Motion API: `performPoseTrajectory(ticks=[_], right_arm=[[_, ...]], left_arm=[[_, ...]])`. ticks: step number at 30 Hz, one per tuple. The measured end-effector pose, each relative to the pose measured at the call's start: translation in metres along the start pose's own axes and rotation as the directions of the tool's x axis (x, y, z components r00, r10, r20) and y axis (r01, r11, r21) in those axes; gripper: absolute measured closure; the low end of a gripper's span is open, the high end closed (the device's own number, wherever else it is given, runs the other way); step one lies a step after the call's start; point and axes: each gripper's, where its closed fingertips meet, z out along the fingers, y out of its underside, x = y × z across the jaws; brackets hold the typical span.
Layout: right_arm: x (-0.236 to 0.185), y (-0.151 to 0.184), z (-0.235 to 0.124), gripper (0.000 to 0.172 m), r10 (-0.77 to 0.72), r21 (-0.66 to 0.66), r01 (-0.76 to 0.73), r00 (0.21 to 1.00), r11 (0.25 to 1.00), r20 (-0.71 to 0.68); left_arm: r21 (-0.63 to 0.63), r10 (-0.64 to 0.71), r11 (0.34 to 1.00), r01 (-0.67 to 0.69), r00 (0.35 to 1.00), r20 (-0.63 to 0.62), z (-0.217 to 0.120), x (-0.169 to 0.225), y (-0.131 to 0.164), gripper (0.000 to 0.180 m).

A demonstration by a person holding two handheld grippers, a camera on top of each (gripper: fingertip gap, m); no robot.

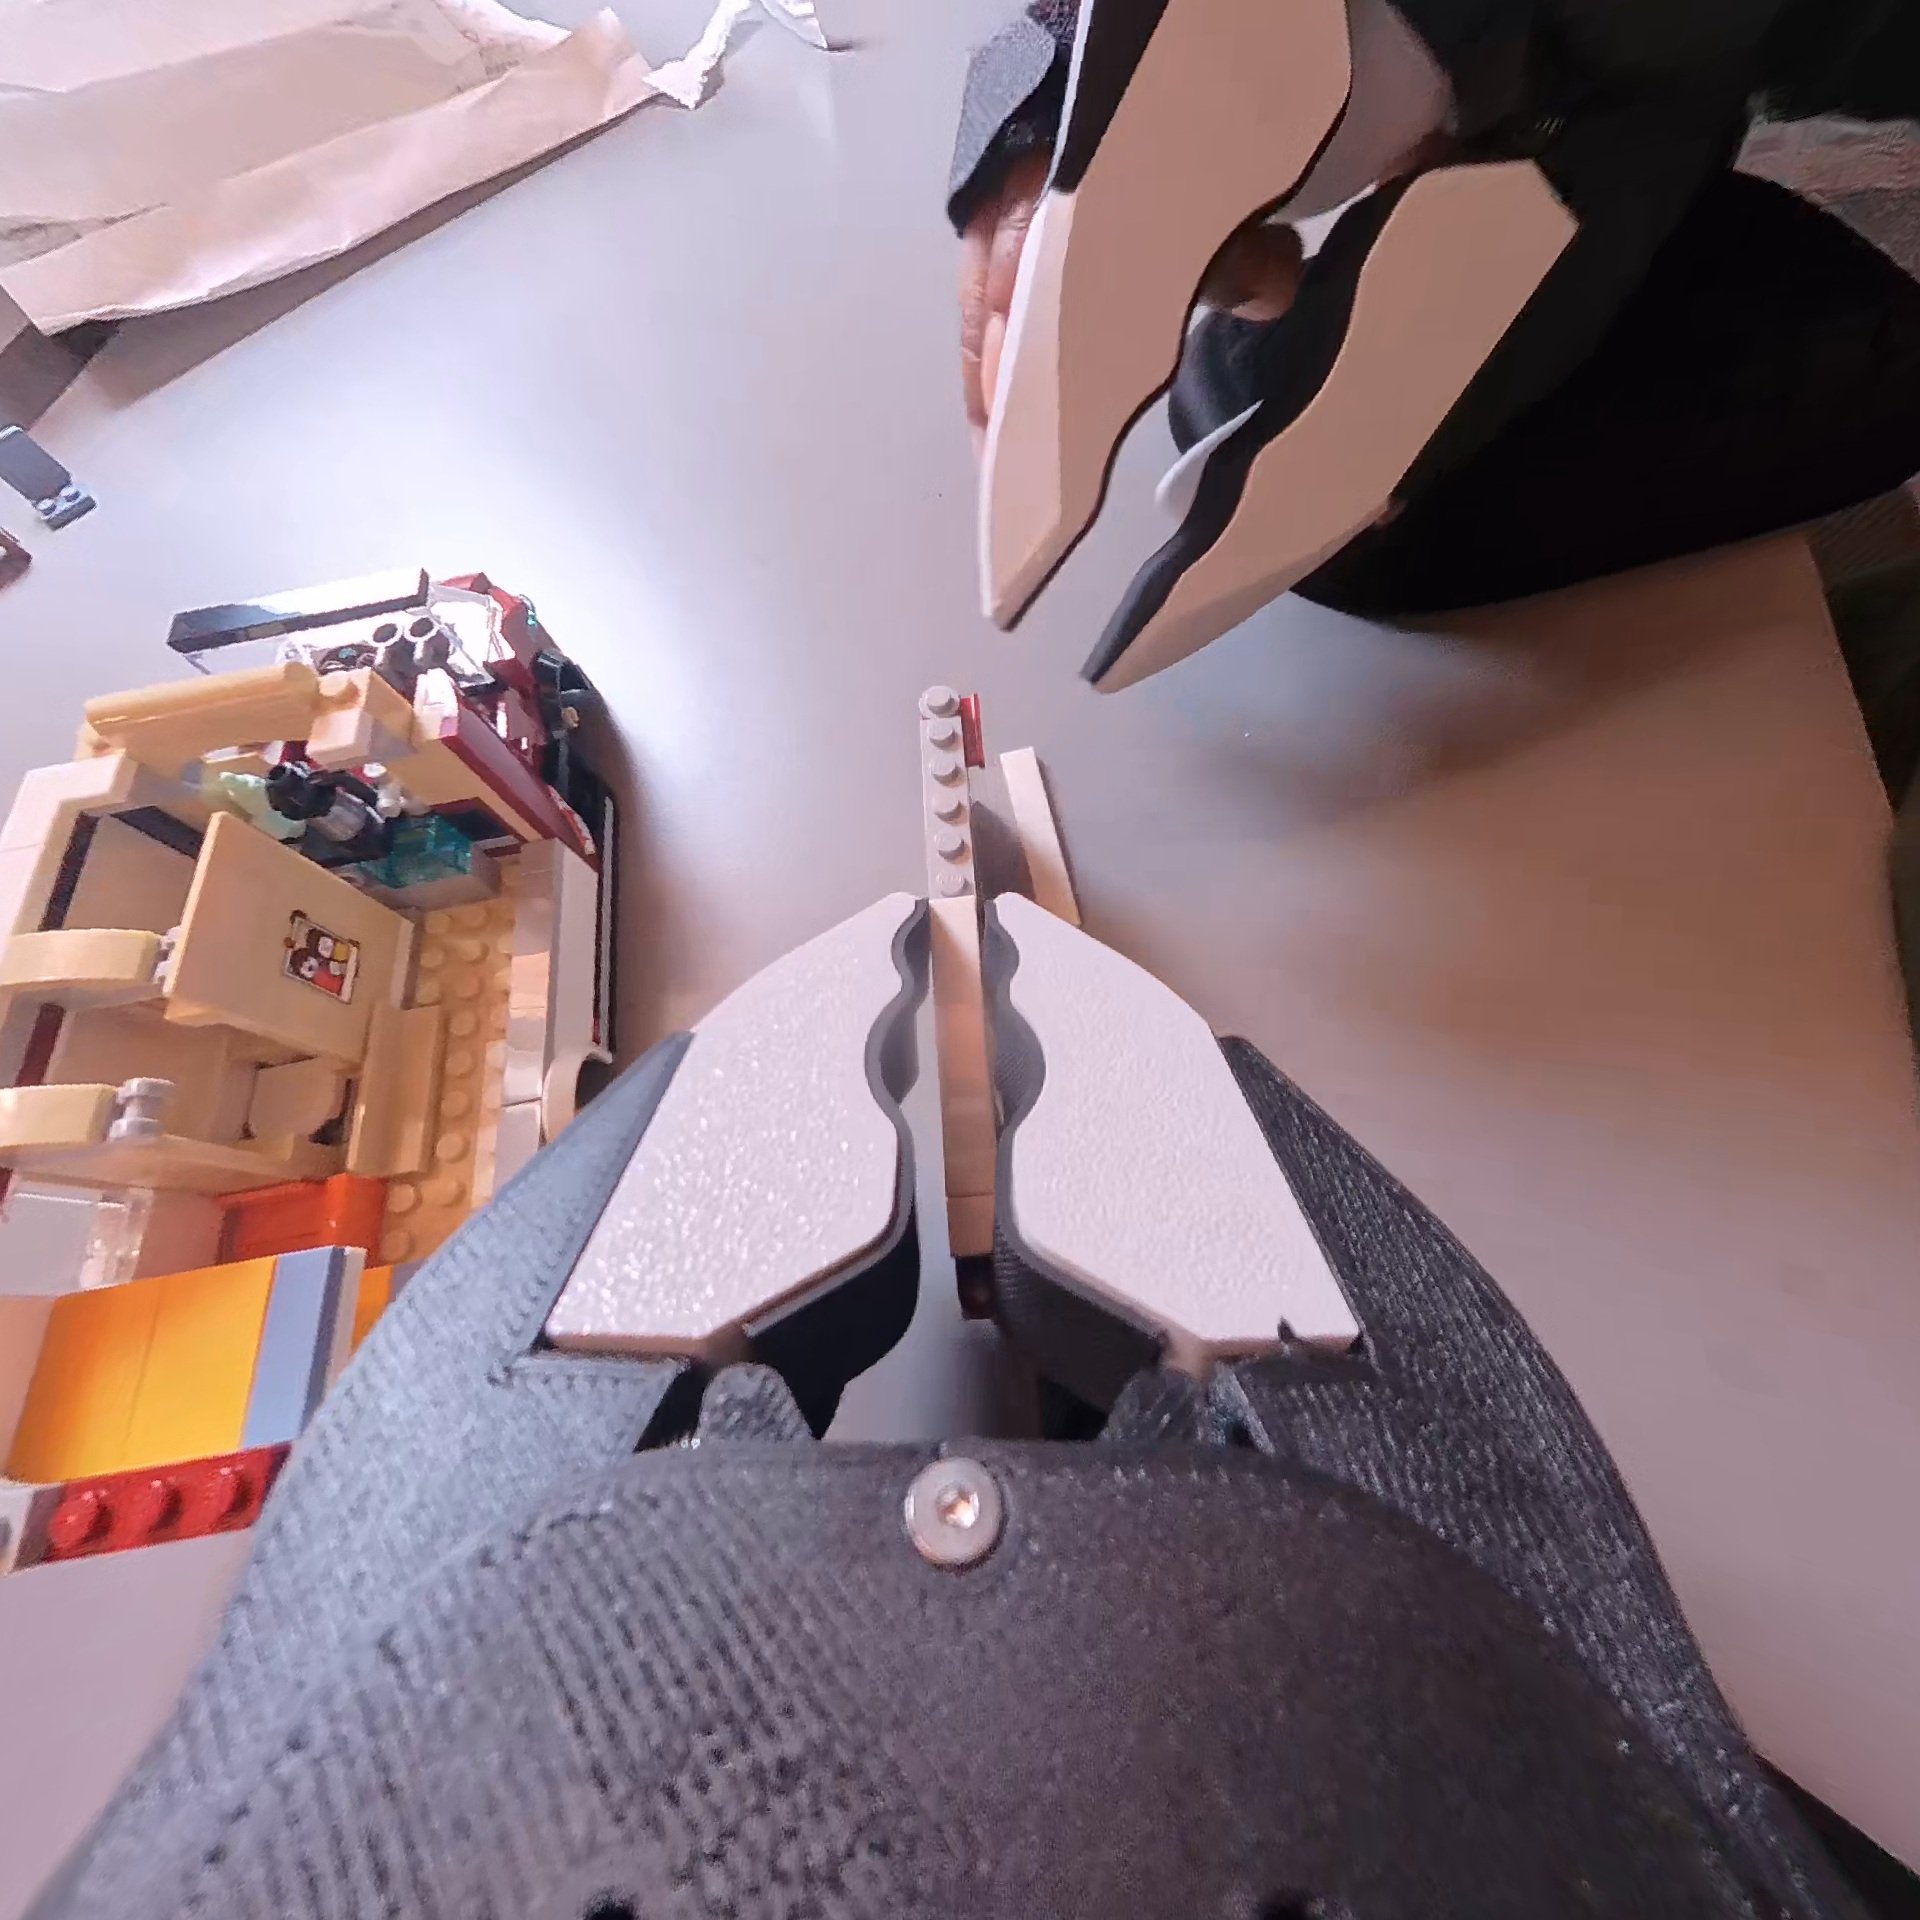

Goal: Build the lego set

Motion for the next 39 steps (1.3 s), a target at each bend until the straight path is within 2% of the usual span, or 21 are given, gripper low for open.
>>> performPoseTrajectory(ticks=[1,4,8,13,17,19,23,27,31,39], right_arm=[[-0.005,0.003,-0.001,0.156,0.041,-0.017,-0.040,0.998,0.999,0.053],[-0.020,0.016,-0.001,0.155,0.155,-0.092,-0.139,0.969,0.986,0.194],[-0.019,0.026,0.005,0.154,0.274,-0.151,-0.237,0.909,0.960,0.315],[-0.018,0.032,0.019,0.153,0.298,-0.230,-0.215,0.852,0.949,0.431],[-0.024,0.029,0.024,0.156,0.303,-0.274,-0.181,0.802,0.945,0.515],[-0.027,0.027,0.024,0.165,0.301,-0.281,-0.171,0.792,0.944,0.530],[-0.027,0.022,0.015,0.165,0.300,-0.264,-0.180,0.787,0.948,0.539],[0.000,-0.002,0.004,0.165,0.302,-0.196,-0.234,0.819,0.952,0.489],[0.014,-0.005,0.010,0.165,0.297,-0.224,-0.215,0.838,0.951,0.458],[0.012,-0.001,0.020,0.165,0.288,-0.269,-0.175,0.835,0.947,0.469]], left_arm=[[-0.003,0.006,1.000,-0.005,1.000,0.009,-0.001,-0.001,0.001,0.171],[-0.015,0.019,1.000,-0.018,0.999,0.032,-0.001,-0.006,0.004,0.171],[-0.029,0.038,0.999,-0.036,0.998,0.047,-0.003,-0.008,0.007,0.169],[-0.037,0.034,0.999,-0.033,0.999,0.042,-0.008,-0.006,0.013,0.161],[-0.044,0.017,0.999,-0.015,0.999,0.038,-0.008,-0.007,0.016,0.164],[-0.045,0.023,0.999,-0.021,0.999,0.038,-0.008,-0.006,0.017,0.169],[-0.041,0.019,0.999,-0.018,1.000,0.024,-0.007,-0.005,0.017,0.171],[-0.034,0.009,0.999,-0.009,1.000,0.002,-0.007,-0.004,0.018,0.172],[-0.027,-0.014,1.000,0.014,1.000,-0.016,-0.007,-0.004,0.017,0.172],[-0.003,-0.020,1.000,0.020,1.000,-0.010,-0.009,-0.006,0.013,0.168]])
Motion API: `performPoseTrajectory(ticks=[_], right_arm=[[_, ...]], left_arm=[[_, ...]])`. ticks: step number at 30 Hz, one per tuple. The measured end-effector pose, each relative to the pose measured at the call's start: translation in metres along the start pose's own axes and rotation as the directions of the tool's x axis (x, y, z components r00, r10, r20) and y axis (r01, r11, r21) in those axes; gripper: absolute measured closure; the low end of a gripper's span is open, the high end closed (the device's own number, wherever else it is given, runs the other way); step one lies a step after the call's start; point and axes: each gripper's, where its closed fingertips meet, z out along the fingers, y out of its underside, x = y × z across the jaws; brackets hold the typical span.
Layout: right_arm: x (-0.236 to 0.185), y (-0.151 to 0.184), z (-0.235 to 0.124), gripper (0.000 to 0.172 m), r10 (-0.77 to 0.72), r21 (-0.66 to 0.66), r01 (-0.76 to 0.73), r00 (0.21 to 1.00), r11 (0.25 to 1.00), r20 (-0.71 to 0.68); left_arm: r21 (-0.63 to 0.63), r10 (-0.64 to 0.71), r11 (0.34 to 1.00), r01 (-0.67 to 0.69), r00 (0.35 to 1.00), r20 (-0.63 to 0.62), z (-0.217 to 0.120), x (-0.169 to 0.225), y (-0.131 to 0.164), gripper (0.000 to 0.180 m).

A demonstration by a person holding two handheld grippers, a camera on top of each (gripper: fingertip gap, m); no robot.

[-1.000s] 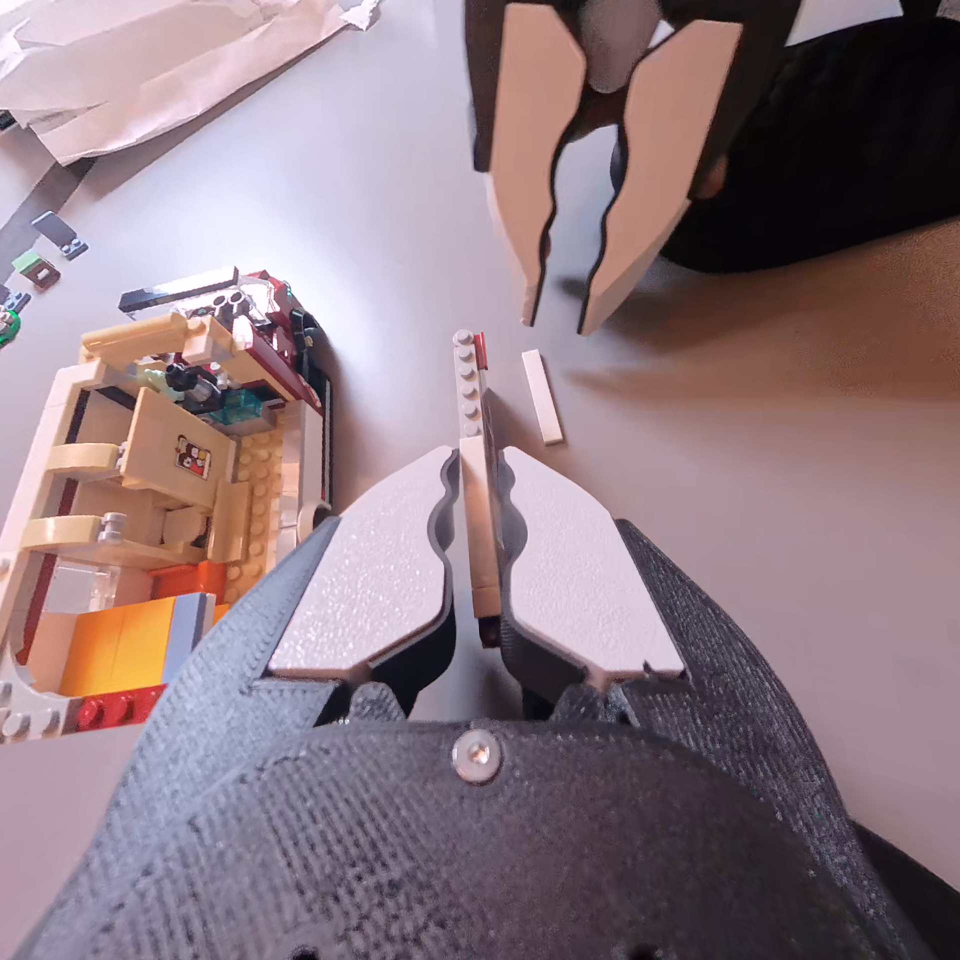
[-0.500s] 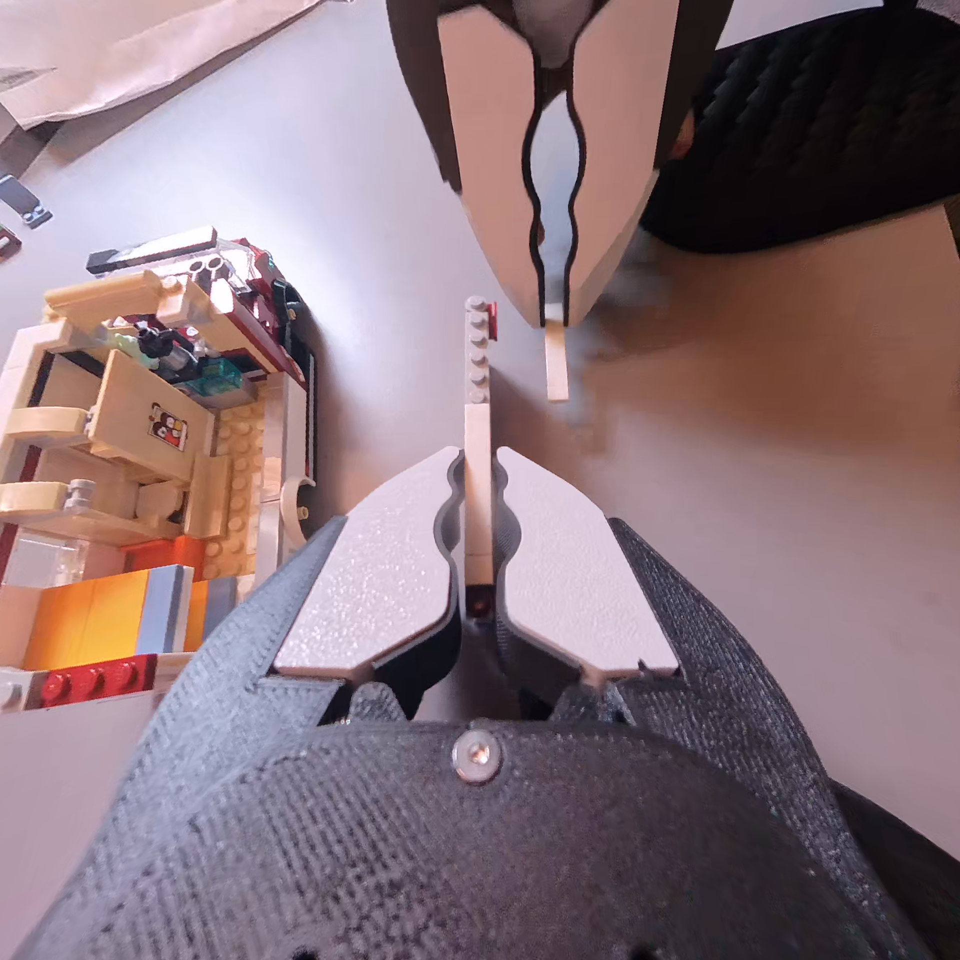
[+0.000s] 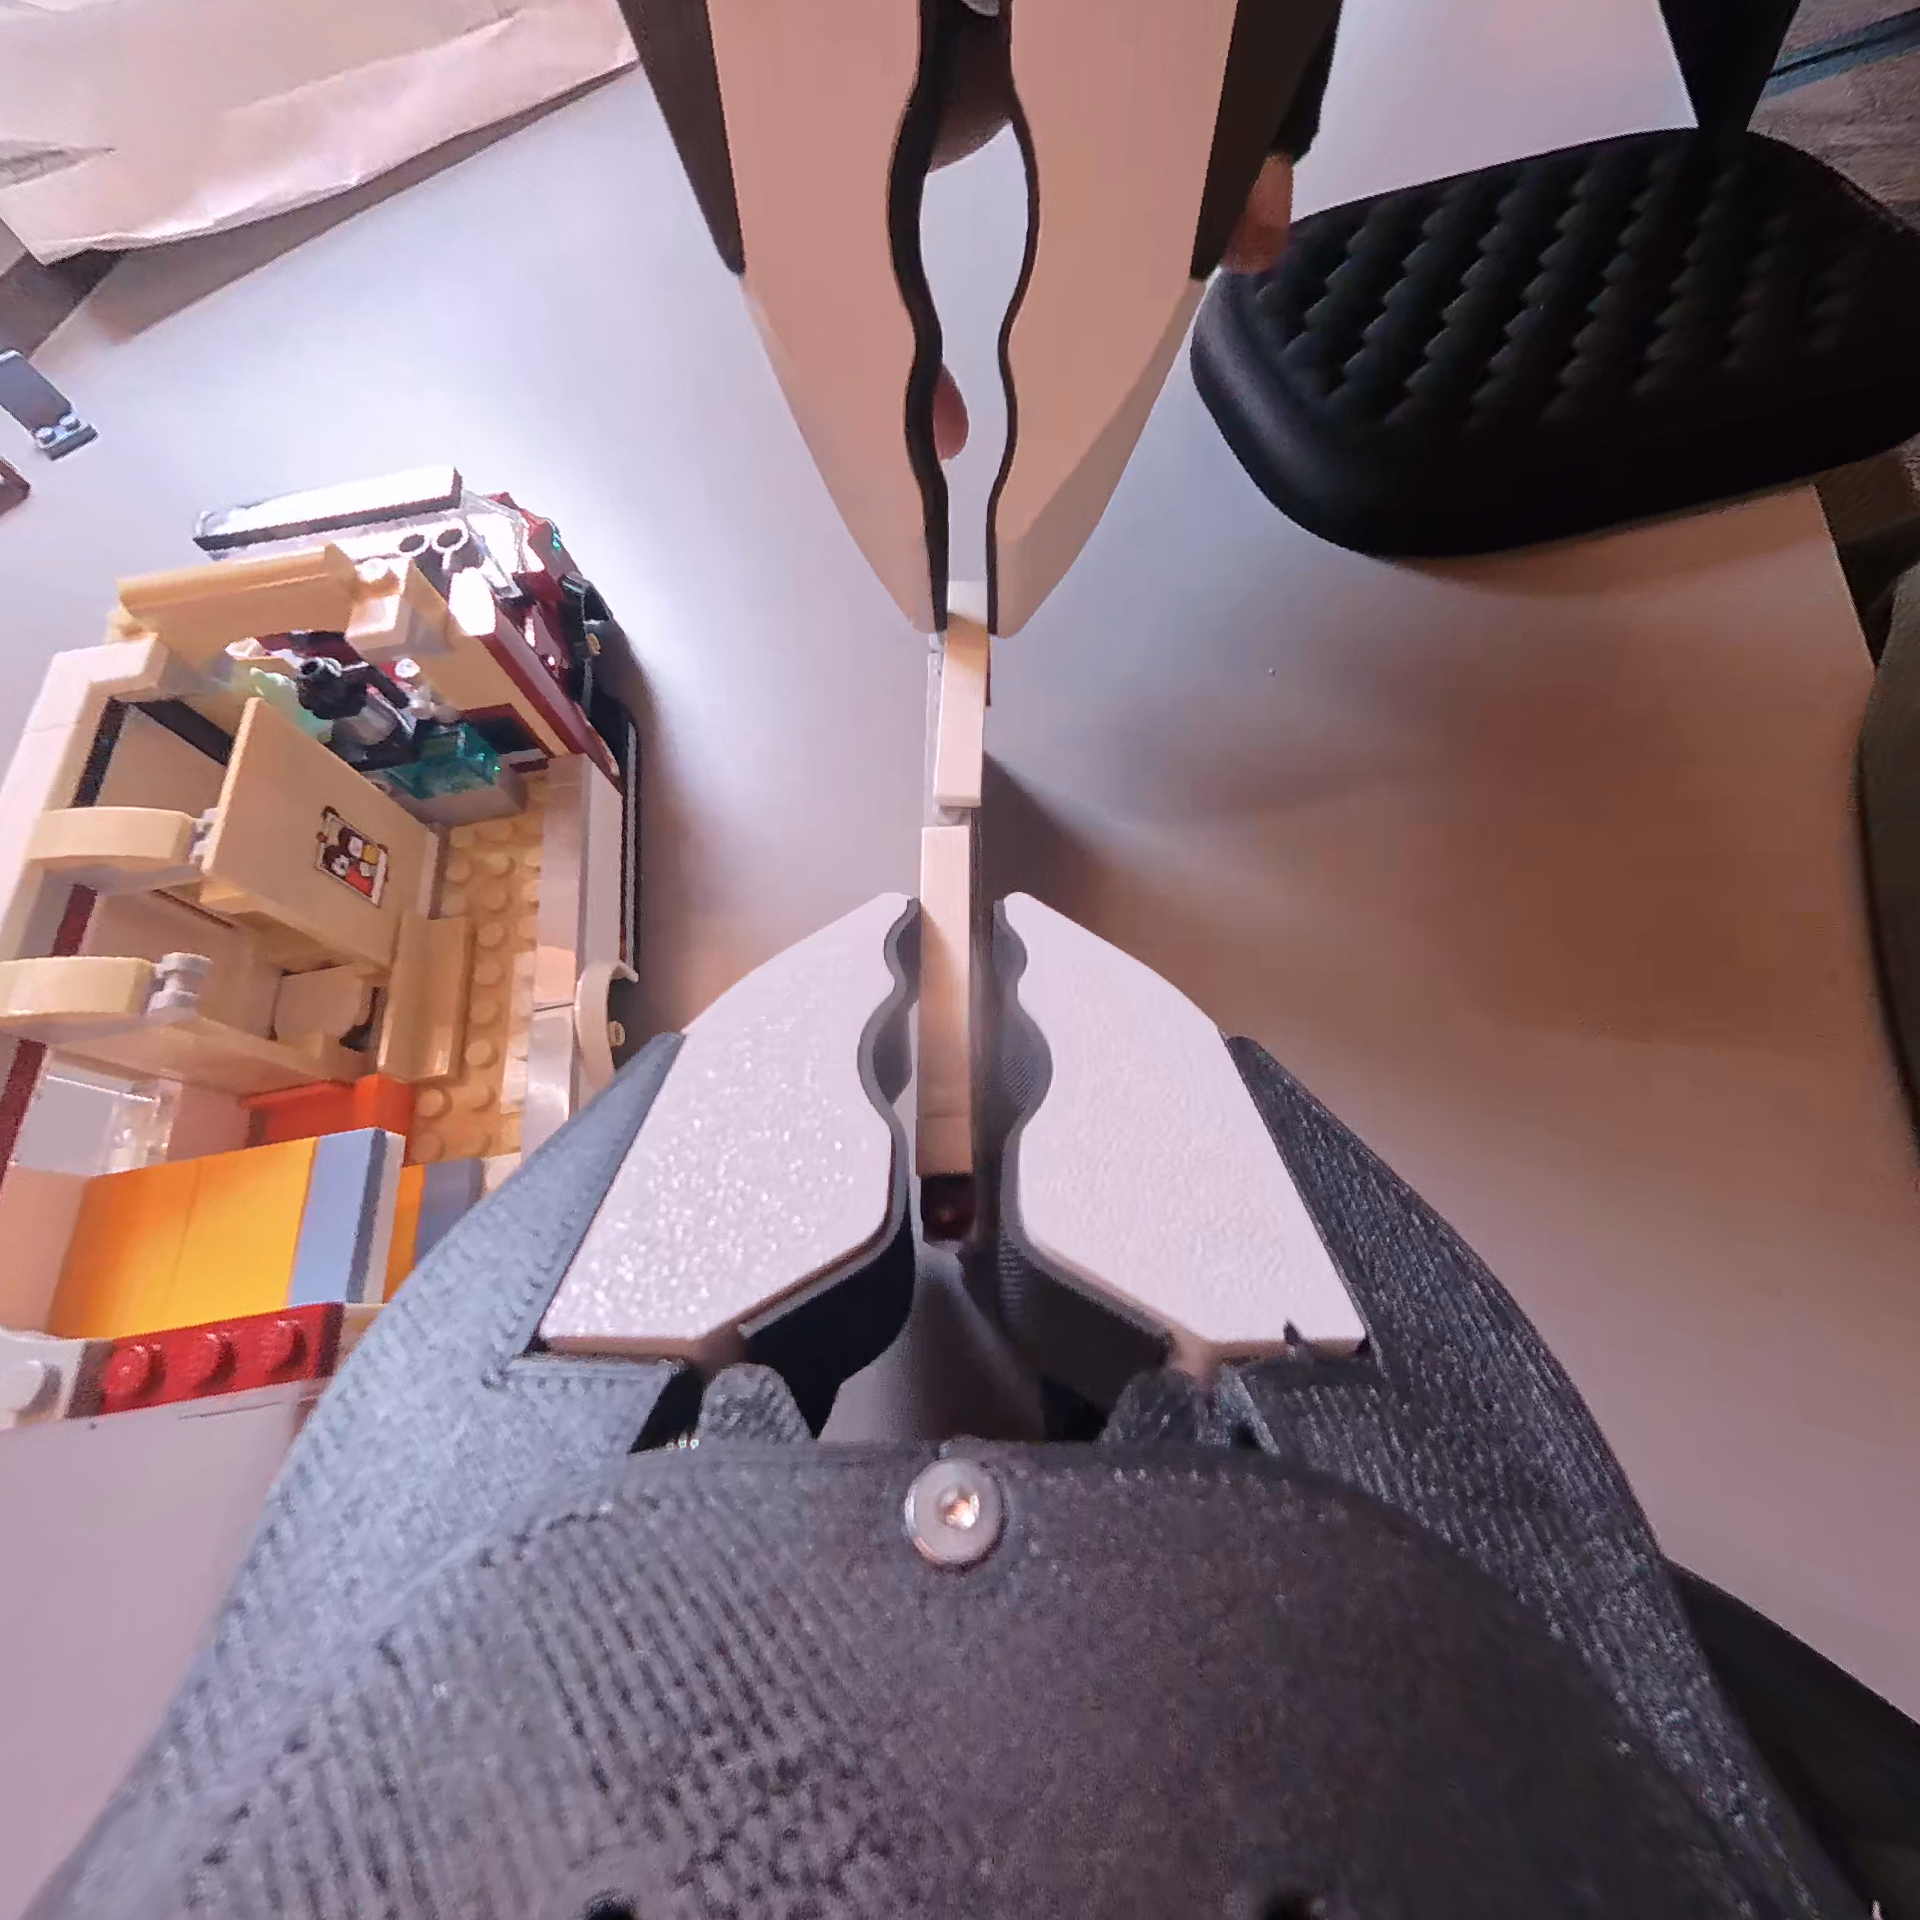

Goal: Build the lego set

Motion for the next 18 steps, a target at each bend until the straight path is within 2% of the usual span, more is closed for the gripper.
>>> performPoseTrajectory(ticks=[18], right_arm=[[0.001,-0.003,0.003,0.165,0.010,-0.018,-0.009,0.999,1.000,0.039]], left_arm=[[0.054,-0.015,0.998,0.014,1.000,0.009,0.003,-0.003,-0.017,0.169]])
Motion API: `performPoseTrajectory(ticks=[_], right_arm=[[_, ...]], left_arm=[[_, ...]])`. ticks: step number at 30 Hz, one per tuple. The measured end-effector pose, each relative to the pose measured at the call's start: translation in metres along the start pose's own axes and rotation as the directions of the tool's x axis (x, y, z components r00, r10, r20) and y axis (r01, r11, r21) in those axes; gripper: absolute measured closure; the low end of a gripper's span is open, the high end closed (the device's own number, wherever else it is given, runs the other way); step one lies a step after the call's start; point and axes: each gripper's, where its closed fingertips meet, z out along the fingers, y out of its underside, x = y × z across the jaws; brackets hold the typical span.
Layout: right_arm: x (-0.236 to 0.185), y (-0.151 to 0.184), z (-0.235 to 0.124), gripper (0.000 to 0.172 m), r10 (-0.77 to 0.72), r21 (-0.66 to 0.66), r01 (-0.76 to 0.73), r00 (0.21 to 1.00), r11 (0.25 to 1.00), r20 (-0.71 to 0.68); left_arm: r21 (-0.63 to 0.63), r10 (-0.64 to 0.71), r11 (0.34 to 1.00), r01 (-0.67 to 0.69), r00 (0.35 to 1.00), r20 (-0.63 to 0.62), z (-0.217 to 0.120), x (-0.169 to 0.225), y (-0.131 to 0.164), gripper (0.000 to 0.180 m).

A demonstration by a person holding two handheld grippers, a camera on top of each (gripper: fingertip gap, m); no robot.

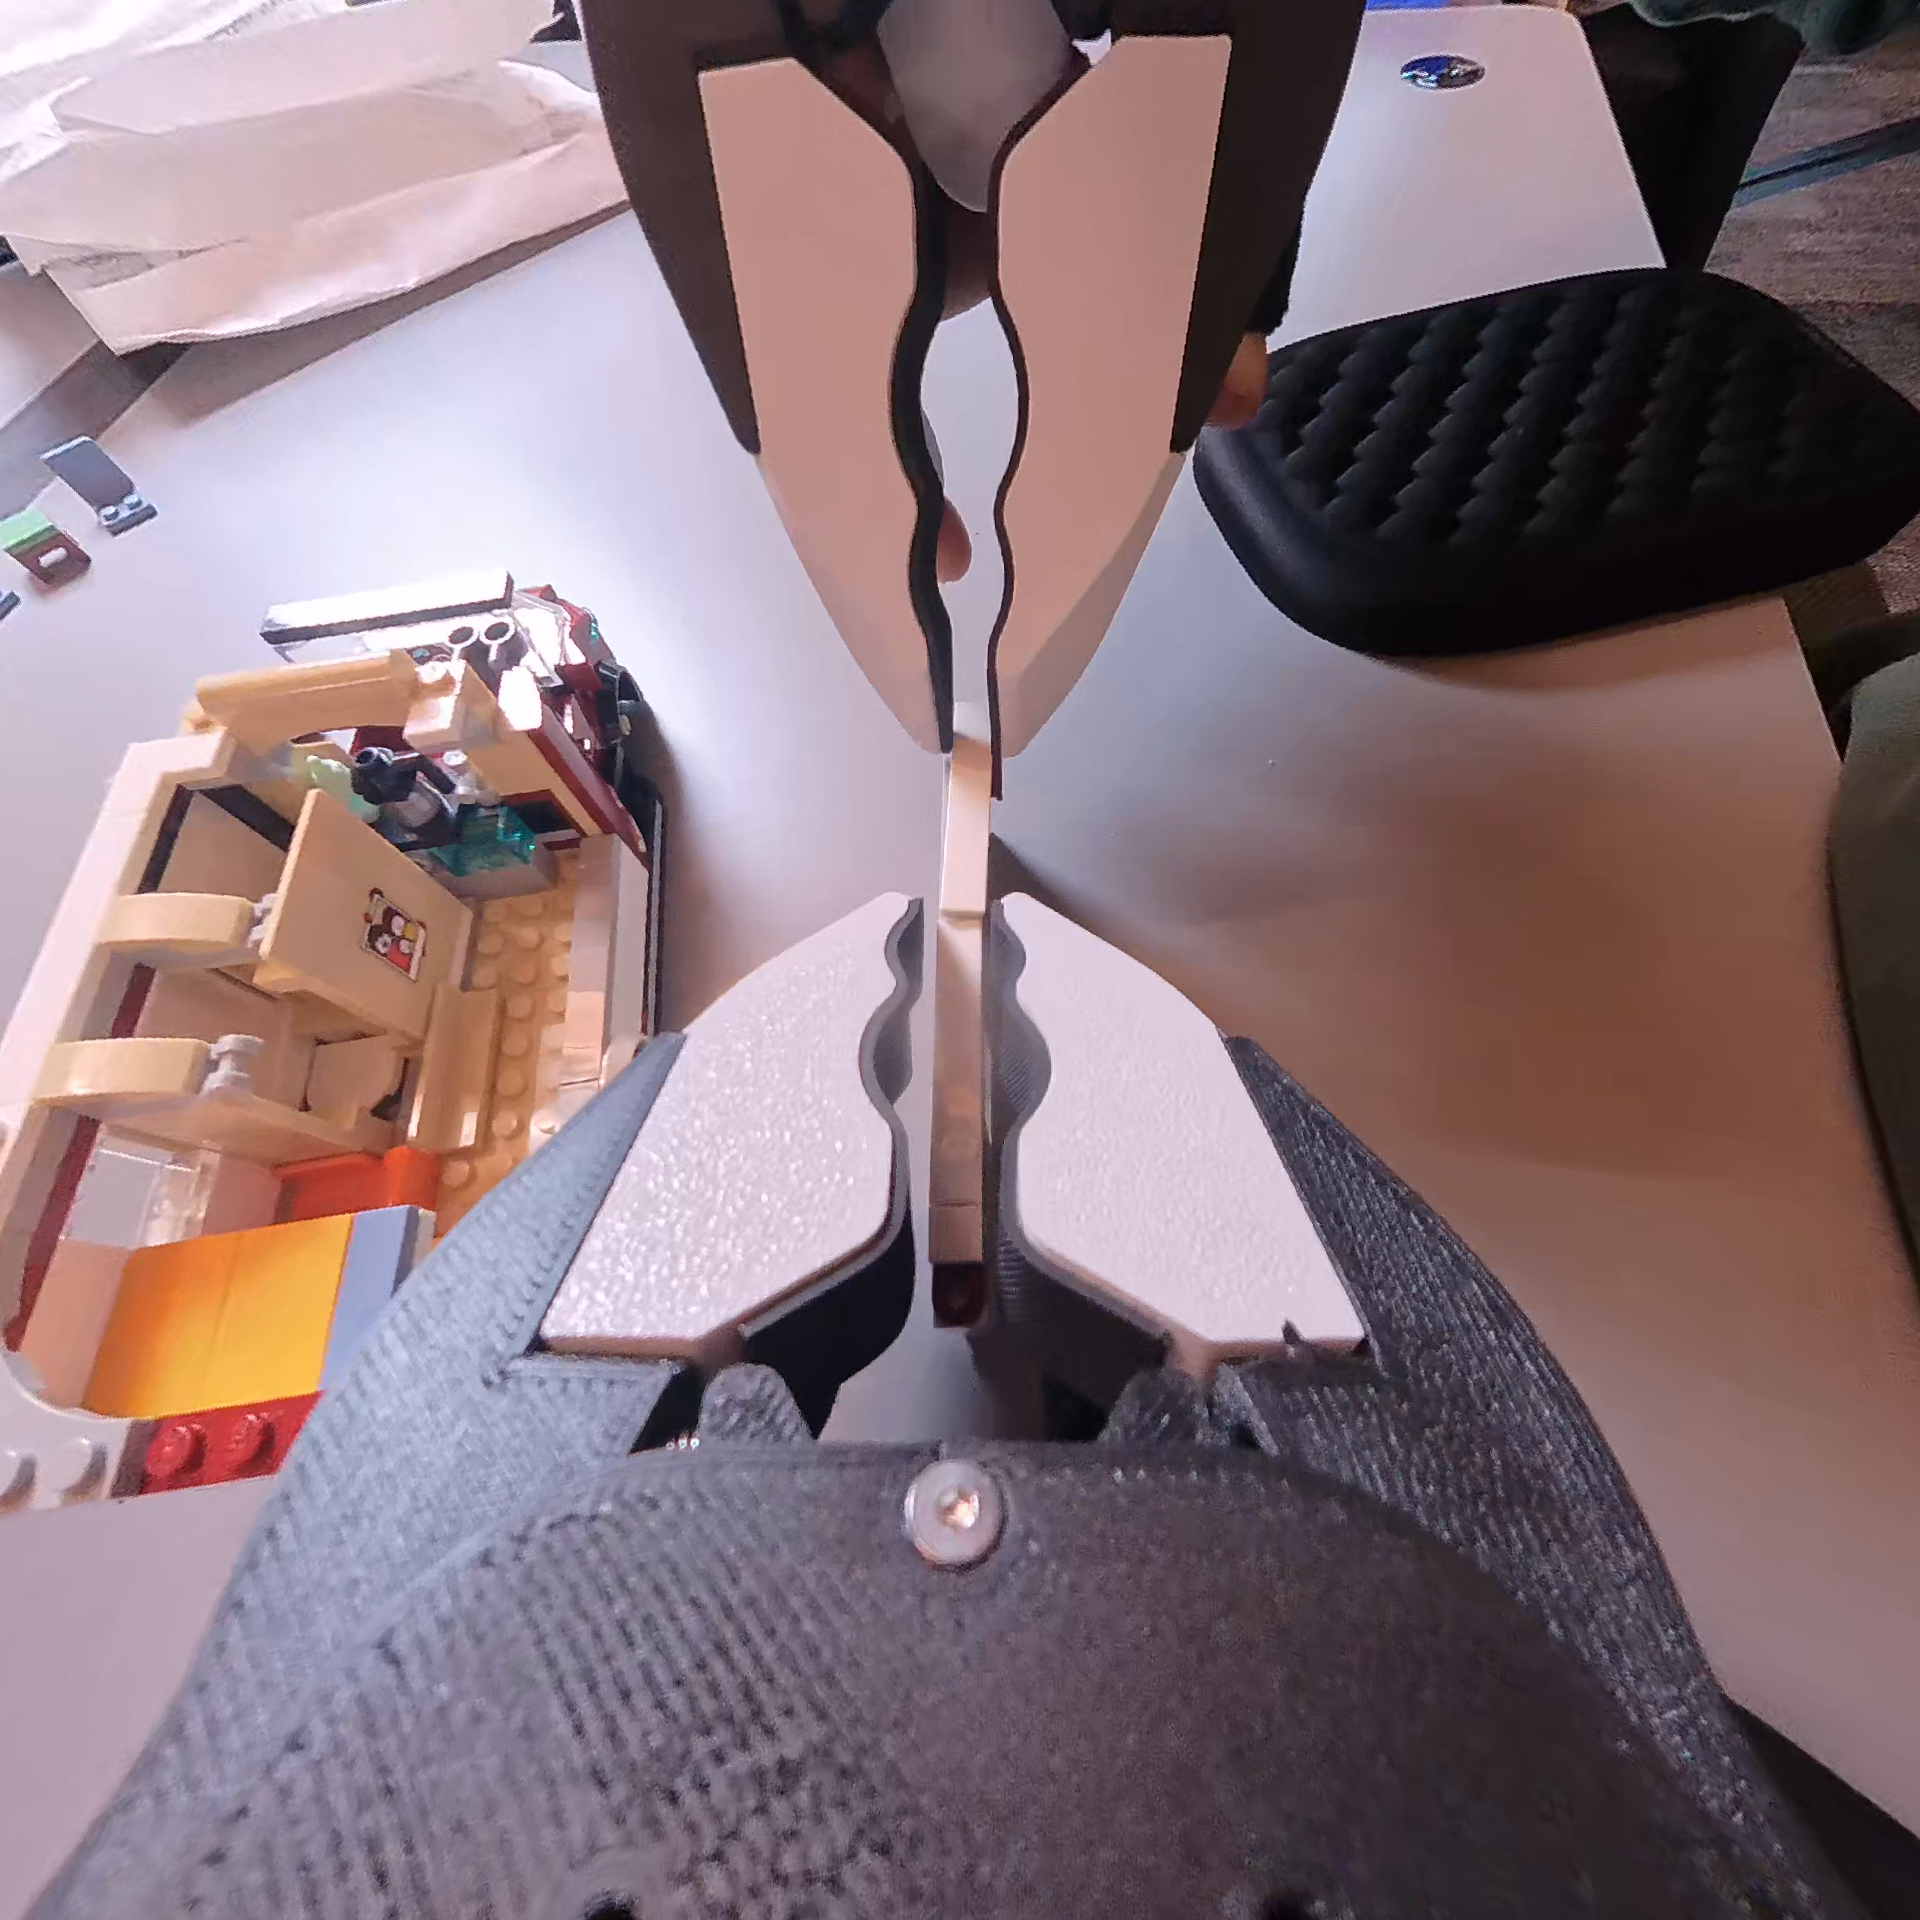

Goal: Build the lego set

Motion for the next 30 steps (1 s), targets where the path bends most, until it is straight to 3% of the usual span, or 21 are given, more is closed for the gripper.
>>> performPoseTrajectory(ticks=[16,22,26,30], right_arm=[[0.002,-0.002,0.001,0.158,-0.001,-0.008,0.001,1.000,1.000,0.017],[-0.001,-0.010,-0.003,0.157,-0.101,0.065,0.105,0.993,0.992,-0.060],[0.002,-0.008,0.000,0.157,-0.182,0.034,0.190,0.968,0.981,-0.172],[0.003,-0.006,0.004,0.157,-0.194,0.018,0.201,0.963,0.979,-0.185]], left_arm=[[-0.005,-0.024,1.000,0.024,1.000,-0.007,0.001,0.000,0.001,0.172],[-0.004,-0.039,0.999,0.039,0.999,-0.009,0.001,-0.001,0.001,0.172],[-0.001,-0.051,0.999,0.051,0.999,-0.016,0.001,-0.001,0.002,0.172],[-0.002,-0.047,0.999,0.047,0.999,-0.018,0.001,0.000,0.001,0.172]])
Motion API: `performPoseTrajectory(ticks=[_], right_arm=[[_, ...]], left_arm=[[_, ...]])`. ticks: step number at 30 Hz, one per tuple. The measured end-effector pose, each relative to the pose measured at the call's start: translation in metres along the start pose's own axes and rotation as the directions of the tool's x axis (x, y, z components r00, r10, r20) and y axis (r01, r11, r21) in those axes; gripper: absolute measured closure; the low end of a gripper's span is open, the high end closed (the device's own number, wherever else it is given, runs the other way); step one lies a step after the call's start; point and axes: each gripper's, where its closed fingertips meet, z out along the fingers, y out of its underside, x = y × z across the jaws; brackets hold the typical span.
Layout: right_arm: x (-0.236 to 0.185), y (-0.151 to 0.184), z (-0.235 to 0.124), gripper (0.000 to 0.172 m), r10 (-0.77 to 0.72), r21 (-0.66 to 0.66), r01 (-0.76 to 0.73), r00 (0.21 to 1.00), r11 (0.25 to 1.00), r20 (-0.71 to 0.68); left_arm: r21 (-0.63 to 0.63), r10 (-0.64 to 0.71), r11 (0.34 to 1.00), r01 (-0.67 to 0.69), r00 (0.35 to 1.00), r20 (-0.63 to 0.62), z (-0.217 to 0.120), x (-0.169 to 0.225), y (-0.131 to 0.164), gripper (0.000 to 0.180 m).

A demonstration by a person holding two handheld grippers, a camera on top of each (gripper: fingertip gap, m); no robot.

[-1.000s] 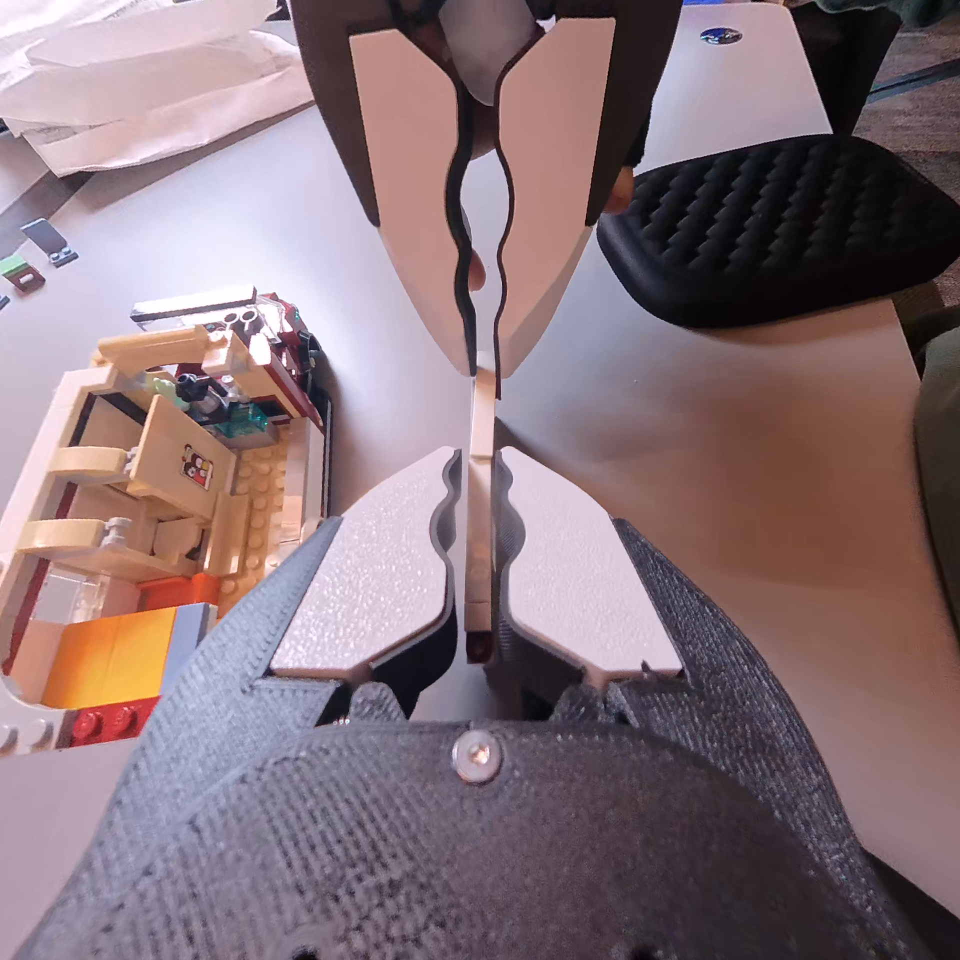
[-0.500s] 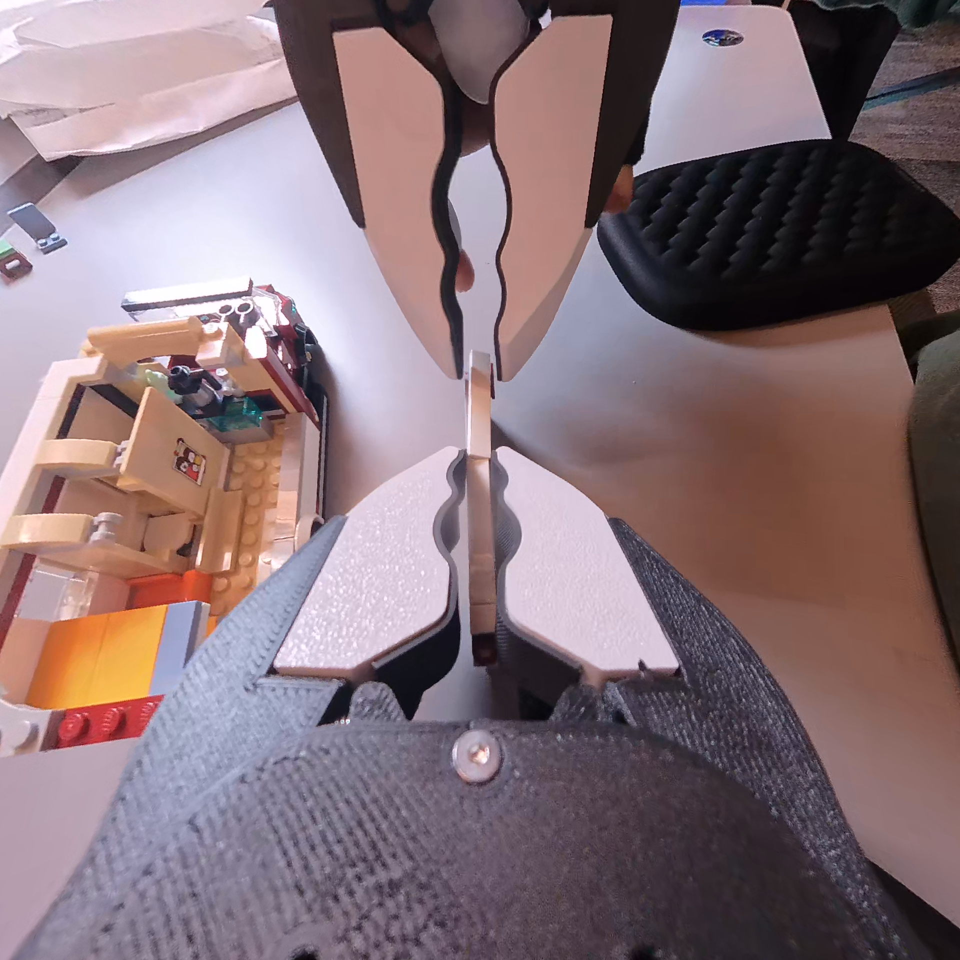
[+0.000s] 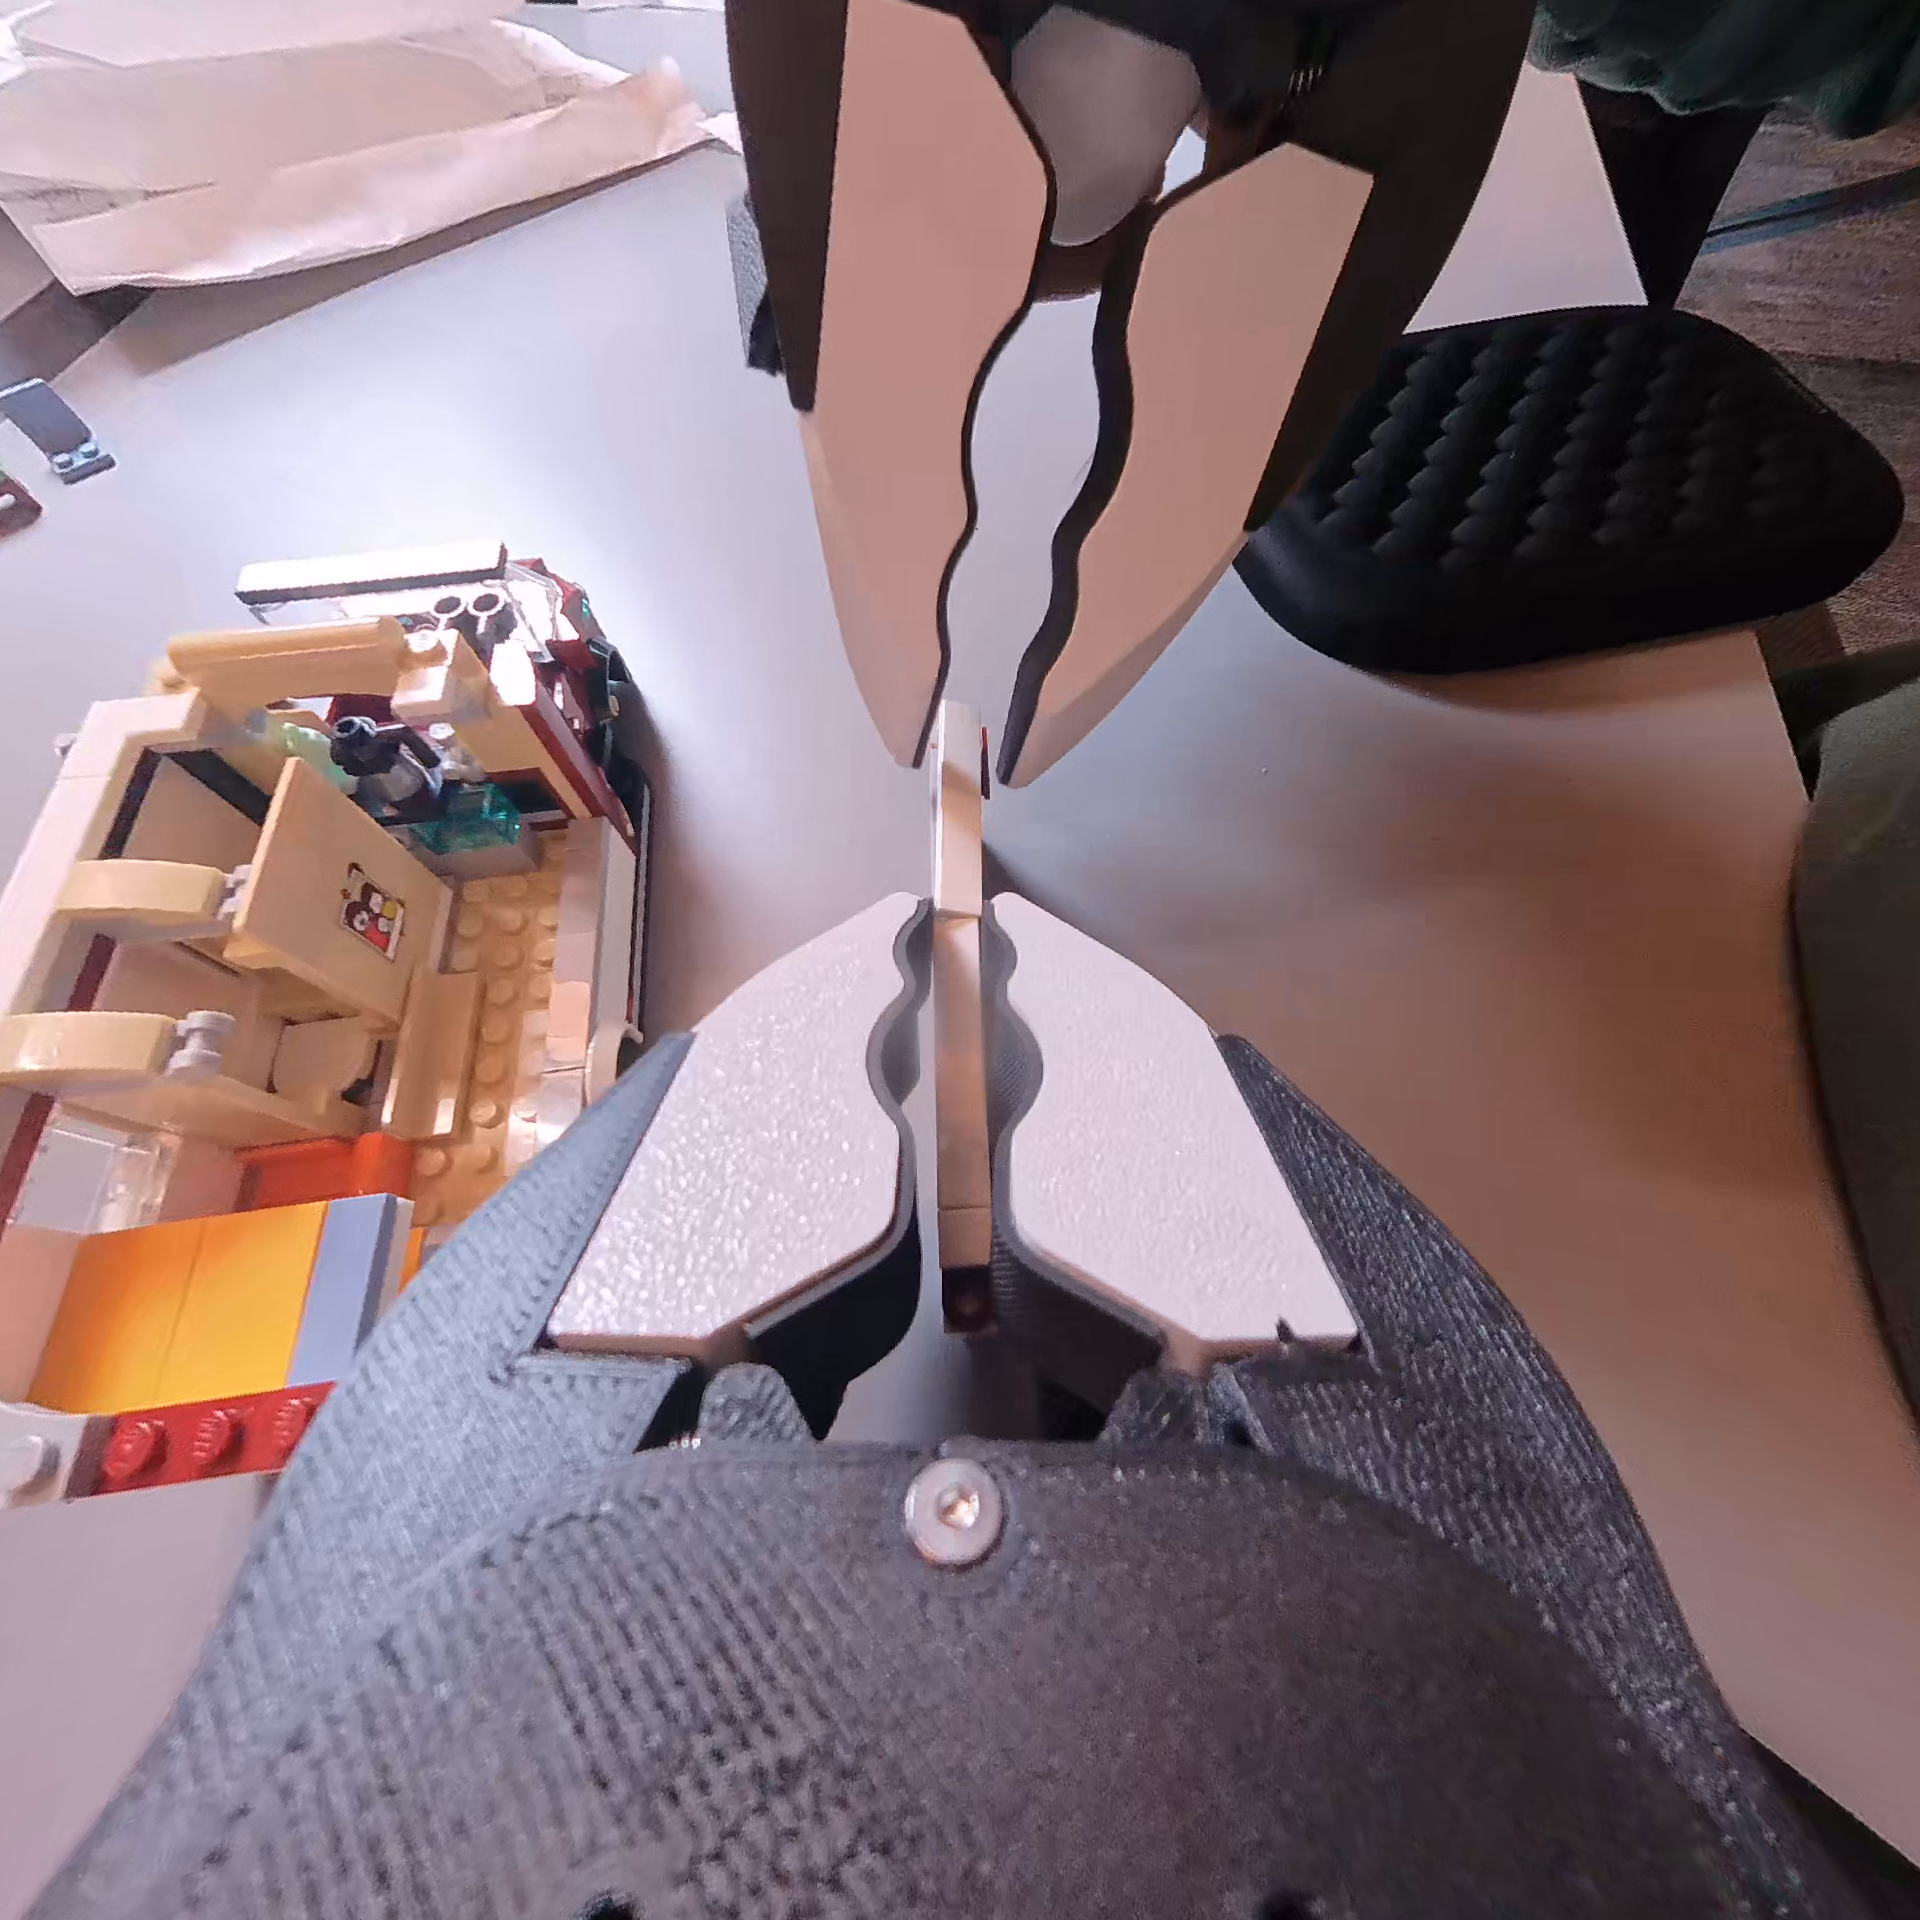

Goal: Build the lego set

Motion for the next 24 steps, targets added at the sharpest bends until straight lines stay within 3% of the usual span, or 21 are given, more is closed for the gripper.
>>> performPoseTrajectory(ticks=[15,24], right_arm=[[-0.0013,-0.0005,0.0014,0.164,0.050,-0.028,-0.045,0.983,0.999,0.178],[-0.0011,-0.0011,0.0026,0.164,0.049,-0.039,-0.043,0.981,0.998,0.186]], left_arm=[[-0.010,0.019,1.000,-0.019,1.000,-0.004,0.0000,0.0021,0.0029,0.171],[0.017,0.004,1.000,-0.004,1.000,0.000,-0.0024,0.0007,-0.0019,0.172]])
